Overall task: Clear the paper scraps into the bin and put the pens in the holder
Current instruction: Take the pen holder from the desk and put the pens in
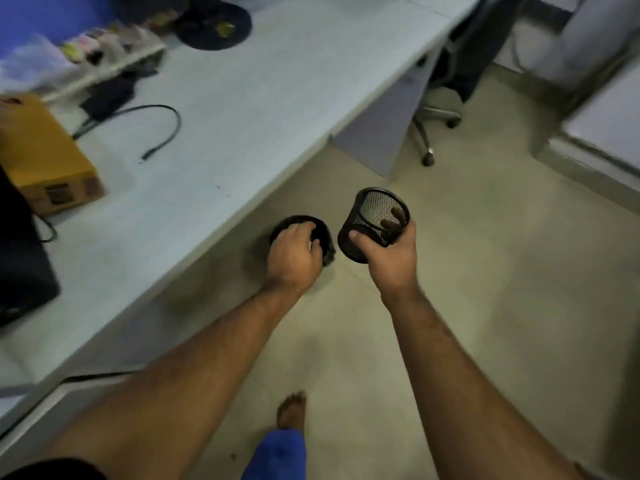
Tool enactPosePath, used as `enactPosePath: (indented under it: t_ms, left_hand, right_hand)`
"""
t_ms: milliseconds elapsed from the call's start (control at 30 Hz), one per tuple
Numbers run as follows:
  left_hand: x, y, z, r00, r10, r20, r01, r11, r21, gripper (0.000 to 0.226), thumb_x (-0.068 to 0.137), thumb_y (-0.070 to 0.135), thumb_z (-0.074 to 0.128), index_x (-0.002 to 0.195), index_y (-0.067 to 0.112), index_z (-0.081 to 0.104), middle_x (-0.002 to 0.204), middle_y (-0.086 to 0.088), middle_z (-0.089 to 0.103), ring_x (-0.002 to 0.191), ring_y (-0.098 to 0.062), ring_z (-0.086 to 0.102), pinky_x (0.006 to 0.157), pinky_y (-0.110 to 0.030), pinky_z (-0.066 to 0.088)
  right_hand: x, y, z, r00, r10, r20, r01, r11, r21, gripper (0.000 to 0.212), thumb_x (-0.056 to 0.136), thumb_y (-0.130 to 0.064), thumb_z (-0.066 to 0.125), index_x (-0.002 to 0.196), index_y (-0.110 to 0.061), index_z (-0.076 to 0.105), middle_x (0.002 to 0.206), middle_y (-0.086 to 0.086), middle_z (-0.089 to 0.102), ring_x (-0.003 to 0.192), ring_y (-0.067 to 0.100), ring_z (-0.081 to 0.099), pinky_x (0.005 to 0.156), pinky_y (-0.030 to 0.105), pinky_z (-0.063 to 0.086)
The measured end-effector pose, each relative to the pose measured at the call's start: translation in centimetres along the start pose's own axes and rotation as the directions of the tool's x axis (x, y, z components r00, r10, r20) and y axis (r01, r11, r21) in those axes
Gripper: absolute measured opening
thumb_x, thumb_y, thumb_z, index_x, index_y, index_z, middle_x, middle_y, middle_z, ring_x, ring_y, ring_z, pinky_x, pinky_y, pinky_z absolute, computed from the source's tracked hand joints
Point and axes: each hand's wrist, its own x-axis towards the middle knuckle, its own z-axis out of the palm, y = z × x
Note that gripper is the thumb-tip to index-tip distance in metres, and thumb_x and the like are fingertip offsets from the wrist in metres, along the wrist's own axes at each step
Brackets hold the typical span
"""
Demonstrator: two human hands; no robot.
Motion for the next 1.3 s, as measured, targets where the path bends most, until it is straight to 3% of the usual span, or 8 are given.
enactPosePath:
  t_ms: [100,267,467,600,733,900,1067,1300]
  left_hand:
    - [-4.8,2.5,4.9,0.989,0.088,0.117,-0.086,0.996,-0.024,0.027,0.086,0.02,0.054,0.107,0.008,0.066,0.104,-0.011,0.069,0.1,-0.032,0.062,0.084,-0.037,0.049]
    - [-14.0,9.6,16.8,0.888,0.167,0.428,-0.138,0.986,-0.096,0.033,0.09,0.024,0.058,0.121,0.013,0.063,0.117,-0.007,0.066,0.107,-0.025,0.062,0.09,-0.033,0.049]
    - [-21.1,13.8,32.6,0.711,0.118,0.693,-0.061,0.992,-0.106,0.036,0.089,0.022,0.055,0.124,0.016,0.06,0.112,-0.006,0.069,0.106,-0.027,0.062,0.091,-0.034,0.051]
    - [-25.4,14.0,40.5,0.592,0.09,0.801,-0.032,0.996,-0.089,0.035,0.089,0.023,0.058,0.123,0.015,0.06,0.107,-0.009,0.071,0.1,-0.027,0.064,0.088,-0.031,0.052]
    - [-29.0,12.8,50.6,0.541,0.099,0.835,-0.05,0.995,-0.086,0.028,0.087,0.021,0.06,0.113,0.013,0.066,0.107,-0.011,0.071,0.101,-0.03,0.065,0.085,-0.029,0.051]
    - [-33.9,8.1,62.8,0.476,0.172,0.862,-0.187,0.978,-0.091,0.022,0.085,0.022,0.061,0.103,0.015,0.071,0.107,-0.011,0.072,0.101,-0.029,0.065,0.083,-0.026,0.05]
    - [-38.1,4.9,71.4,0.503,0.302,0.81,-0.358,0.926,-0.123,0.018,0.086,0.027,0.059,0.089,0.015,0.072,0.092,-0.008,0.073,0.088,-0.029,0.066,0.066,-0.024,0.043]
    - [-41.0,4.4,79.6,0.482,0.391,0.784,-0.591,0.806,-0.038,0.031,0.091,0.039,0.061,0.105,0.011,0.066,0.103,-0.011,0.07,0.094,-0.03,0.066,0.071,-0.034,0.049]
  right_hand:
    - [-3.5,4.1,-6.7,0.996,0.062,-0.071,-0.067,0.996,-0.058,0.071,0.064,-0.019,0.087,0.122,-0.03,0.046,0.116,-0.016,0.056,0.111,0.009,0.06,0.103,0.038,0.05]
    - [-9.9,13.4,-20.0,0.933,0.196,-0.302,-0.222,0.974,-0.053,0.085,0.055,-0.033,0.084,0.131,-0.025,0.046,0.123,-0.012,0.056,0.116,0.013,0.058,0.103,0.042,0.05]
    - [-15.1,26.7,-29.7,0.738,0.309,-0.6,-0.371,0.928,0.021,0.076,0.054,-0.046,0.082,0.122,-0.035,0.049,0.111,-0.018,0.061,0.104,0.016,0.064,0.086,0.045,0.058]
    - [-18.0,34.9,-33.2,0.594,0.383,-0.708,-0.436,0.892,0.118,0.071,0.063,-0.032,0.086,0.124,-0.027,0.051,0.116,-0.006,0.064,0.108,0.017,0.063,0.096,0.036,0.053]
    - [-18.0,44.3,-36.4,0.519,0.424,-0.743,-0.458,0.871,0.177,0.068,0.062,-0.028,0.087,0.118,-0.035,0.05,0.107,-0.01,0.065,0.099,0.012,0.064,0.092,0.031,0.053]
    - [-18.5,57.9,-38.9,0.386,0.42,-0.821,-0.492,0.847,0.202,0.087,0.048,-0.047,0.075,0.129,-0.029,0.047,0.12,-0.002,0.064,0.109,0.019,0.063,0.097,0.04,0.053]
    - [-19.5,68.3,-40.4,0.398,0.359,-0.844,-0.527,0.843,0.11,0.094,0.046,-0.049,0.073,0.133,-0.026,0.046,0.126,-0.001,0.062,0.117,0.021,0.059,0.1,0.038,0.051]
    - [-18.9,76.4,-42.7,0.447,0.365,-0.817,-0.586,0.809,0.041,0.084,0.059,-0.045,0.084,0.133,-0.024,0.048,0.126,0.002,0.064,0.114,0.022,0.061,0.098,0.036,0.051]
